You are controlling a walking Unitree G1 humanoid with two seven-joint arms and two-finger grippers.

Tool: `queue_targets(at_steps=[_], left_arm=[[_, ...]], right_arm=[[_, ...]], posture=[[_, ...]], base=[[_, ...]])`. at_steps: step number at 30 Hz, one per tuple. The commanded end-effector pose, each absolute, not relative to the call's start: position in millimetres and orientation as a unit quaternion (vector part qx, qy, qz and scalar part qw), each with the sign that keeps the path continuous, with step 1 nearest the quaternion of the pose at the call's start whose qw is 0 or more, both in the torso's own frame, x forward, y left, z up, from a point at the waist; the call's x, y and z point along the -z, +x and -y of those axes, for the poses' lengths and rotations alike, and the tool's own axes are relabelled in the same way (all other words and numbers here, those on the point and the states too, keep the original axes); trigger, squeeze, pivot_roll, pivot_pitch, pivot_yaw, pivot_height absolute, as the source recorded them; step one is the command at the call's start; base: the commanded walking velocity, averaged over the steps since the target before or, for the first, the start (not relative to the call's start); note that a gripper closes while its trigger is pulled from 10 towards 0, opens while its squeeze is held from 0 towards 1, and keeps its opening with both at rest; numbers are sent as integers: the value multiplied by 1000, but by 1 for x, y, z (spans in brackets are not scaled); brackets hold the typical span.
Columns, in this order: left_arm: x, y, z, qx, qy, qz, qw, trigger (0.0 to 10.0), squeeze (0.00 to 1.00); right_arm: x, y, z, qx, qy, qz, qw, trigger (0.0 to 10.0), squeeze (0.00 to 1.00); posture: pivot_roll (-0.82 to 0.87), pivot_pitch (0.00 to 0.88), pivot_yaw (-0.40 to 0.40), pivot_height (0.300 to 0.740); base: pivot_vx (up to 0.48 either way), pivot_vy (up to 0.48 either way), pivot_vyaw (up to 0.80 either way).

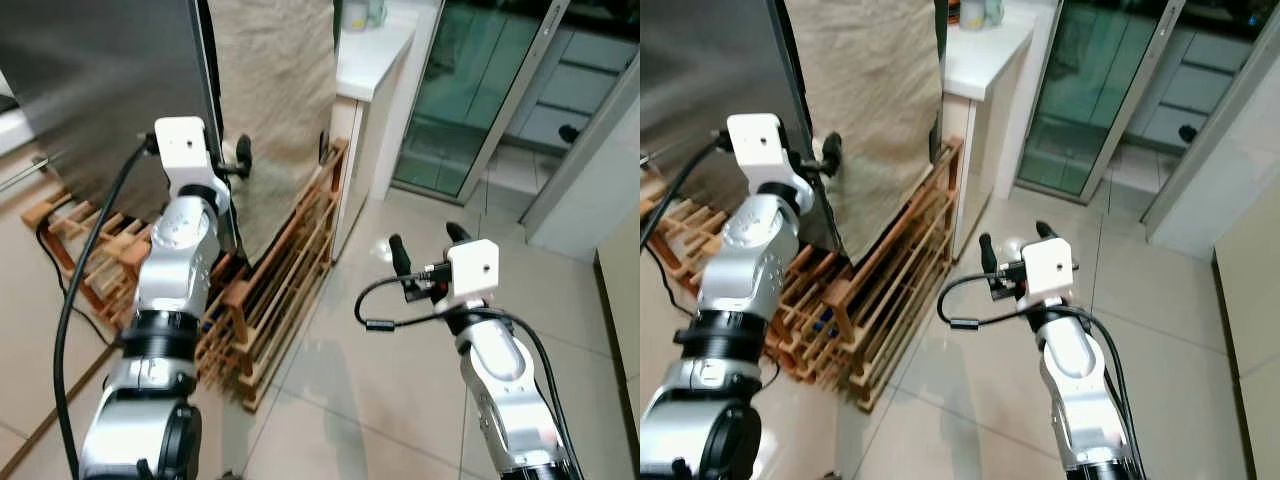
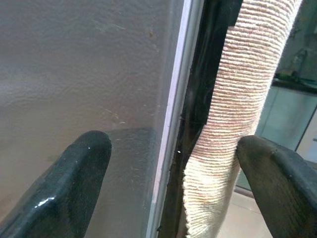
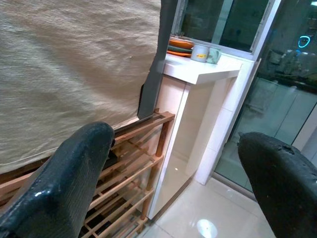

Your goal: Restocking fridge

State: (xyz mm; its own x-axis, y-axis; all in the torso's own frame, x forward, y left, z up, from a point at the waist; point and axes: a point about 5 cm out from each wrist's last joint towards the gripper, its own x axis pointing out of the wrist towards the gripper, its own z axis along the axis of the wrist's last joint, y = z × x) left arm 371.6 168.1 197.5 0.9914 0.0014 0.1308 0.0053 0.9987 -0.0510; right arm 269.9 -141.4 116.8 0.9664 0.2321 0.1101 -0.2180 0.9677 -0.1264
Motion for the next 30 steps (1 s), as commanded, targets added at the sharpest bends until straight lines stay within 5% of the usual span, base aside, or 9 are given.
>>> queue_targets(at_steps=[1,30], left_arm=[[-203,375,-167,15,-25,75,997,10000,0],[-192,367,-136,103,-32,53,993,10000,0]], right_arm=[[-115,269,146,-109,-64,59,990,10000,0],[-109,263,146,-104,-65,47,991,10000,0]], posture=[[-151,0,-11,740],[-171,0,9,740]], base=[[0,0,0],[0,0,0]])
